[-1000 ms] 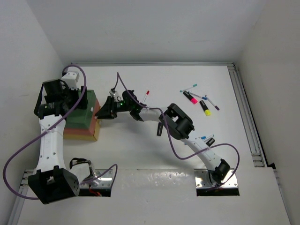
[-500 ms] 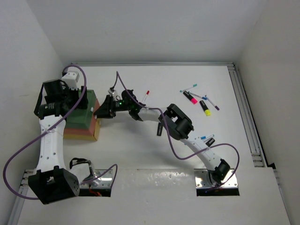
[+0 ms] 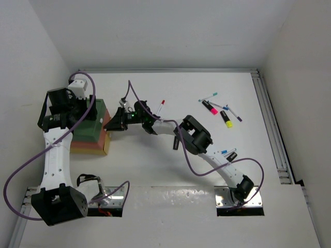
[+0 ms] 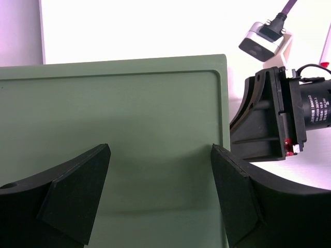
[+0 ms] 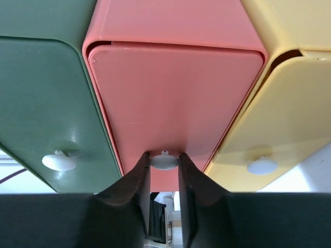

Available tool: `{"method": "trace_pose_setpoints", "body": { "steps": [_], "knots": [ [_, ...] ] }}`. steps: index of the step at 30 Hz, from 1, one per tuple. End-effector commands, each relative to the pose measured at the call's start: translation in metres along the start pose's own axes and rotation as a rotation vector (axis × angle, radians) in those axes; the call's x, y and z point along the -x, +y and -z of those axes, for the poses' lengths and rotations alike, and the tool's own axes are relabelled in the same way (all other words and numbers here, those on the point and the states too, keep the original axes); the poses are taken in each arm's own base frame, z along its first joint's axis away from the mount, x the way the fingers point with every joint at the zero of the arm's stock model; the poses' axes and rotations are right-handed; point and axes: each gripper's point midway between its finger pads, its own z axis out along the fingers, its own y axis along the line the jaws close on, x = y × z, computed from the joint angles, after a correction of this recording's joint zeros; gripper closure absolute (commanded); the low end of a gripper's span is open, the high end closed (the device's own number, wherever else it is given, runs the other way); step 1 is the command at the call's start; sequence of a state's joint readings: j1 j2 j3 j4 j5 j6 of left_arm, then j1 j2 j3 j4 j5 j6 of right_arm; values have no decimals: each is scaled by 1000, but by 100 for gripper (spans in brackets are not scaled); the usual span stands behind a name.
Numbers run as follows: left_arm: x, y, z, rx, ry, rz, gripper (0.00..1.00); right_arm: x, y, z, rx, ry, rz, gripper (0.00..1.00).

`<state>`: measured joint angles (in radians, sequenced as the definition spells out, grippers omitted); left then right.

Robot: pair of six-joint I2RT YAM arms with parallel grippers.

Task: Sort the stationery into containers
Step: Open the drawer in the storage box.

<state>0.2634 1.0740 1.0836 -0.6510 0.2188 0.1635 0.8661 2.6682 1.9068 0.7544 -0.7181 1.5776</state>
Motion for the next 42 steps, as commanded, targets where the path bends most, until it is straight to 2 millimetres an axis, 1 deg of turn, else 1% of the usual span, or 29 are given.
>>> {"method": "trace_pose_setpoints", "body": {
  "steps": [1,2,4,5,6,7,8,9,10,11,12,13,14,15,17,20,21,22,23,24,25,26,27,28,29,31,33,34,42],
  "knots": [
    [-65,-9,-3,-34,232,33,14,-6,36,-10,94,1,71,83],
    [-64,-9,-2,-34,227,34,14,-6,36,-9,94,1,65,89],
    [-64,-8,-3,-30,228,38,15,-8,37,-8,98,5,65,93],
    [-63,-8,-3,-33,227,39,15,-9,42,-7,106,7,72,96],
    [-63,-7,-3,-30,228,41,15,-10,38,-4,98,11,65,98],
    [-62,-7,-3,-30,227,42,15,-9,45,0,107,9,70,100],
    [-62,-6,-3,-27,229,43,15,-11,48,2,113,14,77,100],
    [-62,-4,-3,-22,227,42,14,-13,41,6,98,16,63,100],
    [-62,-4,-2,-20,228,41,14,-13,49,11,108,18,79,100],
    [-62,-3,-2,-18,229,43,14,-13,52,14,109,17,85,100],
    [-62,-2,-3,-18,227,44,15,-15,46,19,94,19,75,100],
    [-63,-3,-3,-22,231,46,14,-15,47,22,97,20,84,100],
    [-63,-3,-3,-22,232,48,14,-14,52,25,102,19,92,100],
    [-63,-3,-3,-21,232,51,14,-16,47,29,94,20,86,100],
    [-64,-3,-4,-24,235,52,14,-18,45,35,86,20,76,100],
    [-64,-1,-4,-19,238,51,14,-22,44,44,86,27,66,100],
    [-64,0,-3,-16,239,49,14,-20,46,48,91,23,75,100],
    [-63,1,-3,-13,238,49,14,-23,41,53,77,29,64,100],
    [-62,1,-3,-15,237,49,14,-24,39,56,74,29,67,100],
    [-60,1,-2,-16,233,48,14,-21,46,61,81,23,90,100],
    [-59,1,-2,-20,232,44,14,-22,45,64,77,22,95,100],
    [-59,0,-2,-23,233,46,14,-25,38,70,60,21,88,100],
    [-59,0,-2,-25,234,45,14,-23,41,75,59,13,98,100],
    [-57,1,-2,-24,230,44,14,-26,36,79,47,16,88,100],
    [-57,1,-1,-24,230,44,14,-23,39,84,47,13,91,100],
    [-55,2,0,-21,229,40,14,-28,33,90,33,23,79,100],
    [-54,2,0,-20,225,44,14,-28,33,96,29,23,91,100],
    [-51,2,0,-20,221,42,14,-30,28,99,19,27,83,100],
    [-47,4,4,-14,220,34,14,-30,17,120,2,9,74,100]
  ]
}}
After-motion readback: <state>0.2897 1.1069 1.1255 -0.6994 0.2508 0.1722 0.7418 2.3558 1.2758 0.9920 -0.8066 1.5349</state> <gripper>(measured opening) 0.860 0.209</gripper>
